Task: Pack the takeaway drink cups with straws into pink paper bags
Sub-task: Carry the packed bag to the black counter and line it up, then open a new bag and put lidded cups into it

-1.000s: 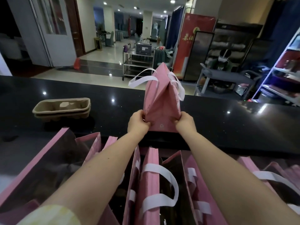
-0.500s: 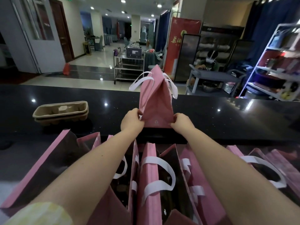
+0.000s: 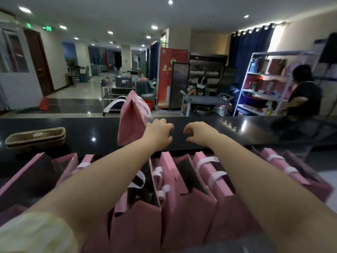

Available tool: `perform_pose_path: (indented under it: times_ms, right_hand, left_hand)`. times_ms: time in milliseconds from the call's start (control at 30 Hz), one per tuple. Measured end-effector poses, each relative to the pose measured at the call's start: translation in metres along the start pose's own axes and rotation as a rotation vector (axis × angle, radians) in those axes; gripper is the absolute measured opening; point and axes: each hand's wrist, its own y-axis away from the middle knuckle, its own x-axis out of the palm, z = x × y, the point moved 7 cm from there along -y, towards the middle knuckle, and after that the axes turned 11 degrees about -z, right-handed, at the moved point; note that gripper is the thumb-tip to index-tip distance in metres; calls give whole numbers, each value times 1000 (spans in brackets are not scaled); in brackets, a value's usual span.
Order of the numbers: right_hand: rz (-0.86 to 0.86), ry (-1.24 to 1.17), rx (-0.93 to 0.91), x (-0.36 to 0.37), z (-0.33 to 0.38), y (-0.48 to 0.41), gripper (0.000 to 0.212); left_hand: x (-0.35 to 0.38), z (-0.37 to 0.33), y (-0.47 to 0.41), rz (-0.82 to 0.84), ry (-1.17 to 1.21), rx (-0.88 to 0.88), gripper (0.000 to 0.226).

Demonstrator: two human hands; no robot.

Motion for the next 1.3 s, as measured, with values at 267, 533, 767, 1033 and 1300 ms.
perform_pose_path:
  times_ms: [267,533,767,1033,1300]
  right_hand:
    - [-32,40,208,-49,-159,192,29]
    - [13,50,406,-56,-290,379,38]
    - [44,-73,504,-23,-343,463,34]
    - [12,-43,536,-2,-391,465,40]
    - [-212,138,352,-40,-421,375,33]
  left_hand:
    - [25,-233,40,41,148,133,38]
    - [62,-443,121,194,277,160,35]
    - [86,-525,182,262,226,277,38]
    - [116,-550,165,219,153,282,33]
    - [116,-533,46,-38,278,125,41]
